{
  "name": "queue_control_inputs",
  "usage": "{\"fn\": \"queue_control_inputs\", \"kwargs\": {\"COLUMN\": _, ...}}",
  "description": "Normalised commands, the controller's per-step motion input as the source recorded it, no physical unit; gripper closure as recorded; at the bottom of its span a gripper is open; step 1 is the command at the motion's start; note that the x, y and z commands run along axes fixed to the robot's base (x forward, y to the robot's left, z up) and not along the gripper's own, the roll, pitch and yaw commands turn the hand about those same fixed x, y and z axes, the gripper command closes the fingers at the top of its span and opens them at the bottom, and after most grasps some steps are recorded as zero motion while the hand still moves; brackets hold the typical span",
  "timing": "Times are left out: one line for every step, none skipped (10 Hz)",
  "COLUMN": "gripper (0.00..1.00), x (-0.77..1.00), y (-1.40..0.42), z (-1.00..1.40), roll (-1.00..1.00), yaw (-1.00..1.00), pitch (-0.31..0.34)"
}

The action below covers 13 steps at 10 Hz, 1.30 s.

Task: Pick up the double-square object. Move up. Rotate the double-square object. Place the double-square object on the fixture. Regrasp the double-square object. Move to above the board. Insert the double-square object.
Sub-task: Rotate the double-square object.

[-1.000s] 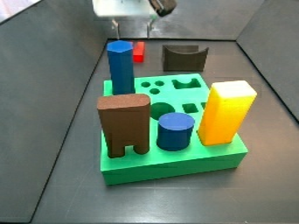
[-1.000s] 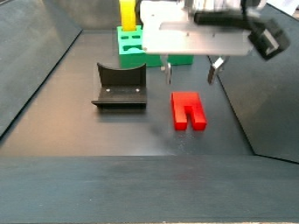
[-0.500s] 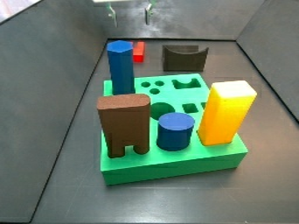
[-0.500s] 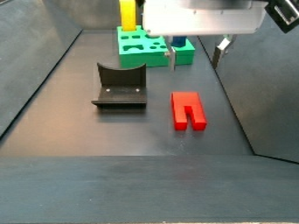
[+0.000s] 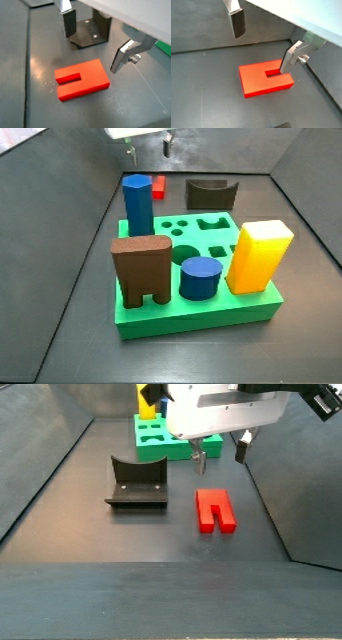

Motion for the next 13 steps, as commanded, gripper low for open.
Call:
{"fn": "queue_control_inputs", "kwargs": {"gripper": 0.00, "x": 0.04, "y": 0.00, "z": -0.03, "roll": 0.00, "yaw": 1.00, "pitch": -0.008}}
{"fn": "queue_control_inputs", "kwargs": {"gripper": 0.00, "x": 0.04, "y": 0.00, "z": -0.02, "roll": 0.00, "yaw": 1.00, "pitch": -0.008}}
{"fn": "queue_control_inputs", "kwargs": {"gripper": 0.00, "x": 0.04, "y": 0.00, "z": -0.02, "roll": 0.00, "yaw": 1.00, "pitch": -0.008}}
{"fn": "queue_control_inputs", "kwargs": {"gripper": 0.00, "x": 0.04, "y": 0.00, "z": -0.02, "roll": 0.00, "yaw": 1.00, "pitch": -0.009}}
{"fn": "queue_control_inputs", "kwargs": {"gripper": 0.00, "x": 0.04, "y": 0.00, "z": -0.02, "roll": 0.00, "yaw": 1.00, "pitch": -0.009}}
{"fn": "queue_control_inputs", "kwargs": {"gripper": 0.00, "x": 0.04, "y": 0.00, "z": -0.02, "roll": 0.00, "yaw": 1.00, "pitch": -0.009}}
{"fn": "queue_control_inputs", "kwargs": {"gripper": 0.00, "x": 0.04, "y": 0.00, "z": -0.02, "roll": 0.00, "yaw": 1.00, "pitch": -0.010}}
{"fn": "queue_control_inputs", "kwargs": {"gripper": 0.00, "x": 0.04, "y": 0.00, "z": -0.02, "roll": 0.00, "yaw": 1.00, "pitch": -0.010}}
{"fn": "queue_control_inputs", "kwargs": {"gripper": 0.00, "x": 0.04, "y": 0.00, "z": -0.02, "roll": 0.00, "yaw": 1.00, "pitch": -0.010}}
{"fn": "queue_control_inputs", "kwargs": {"gripper": 0.00, "x": 0.04, "y": 0.00, "z": -0.02, "roll": 0.00, "yaw": 1.00, "pitch": -0.011}}
{"fn": "queue_control_inputs", "kwargs": {"gripper": 0.00, "x": 0.04, "y": 0.00, "z": -0.02, "roll": 0.00, "yaw": 1.00, "pitch": -0.011}}
{"fn": "queue_control_inputs", "kwargs": {"gripper": 0.00, "x": 0.04, "y": 0.00, "z": -0.02, "roll": 0.00, "yaw": 1.00, "pitch": -0.012}}
{"fn": "queue_control_inputs", "kwargs": {"gripper": 0.00, "x": 0.04, "y": 0.00, "z": -0.02, "roll": 0.00, "yaw": 1.00, "pitch": -0.012}}
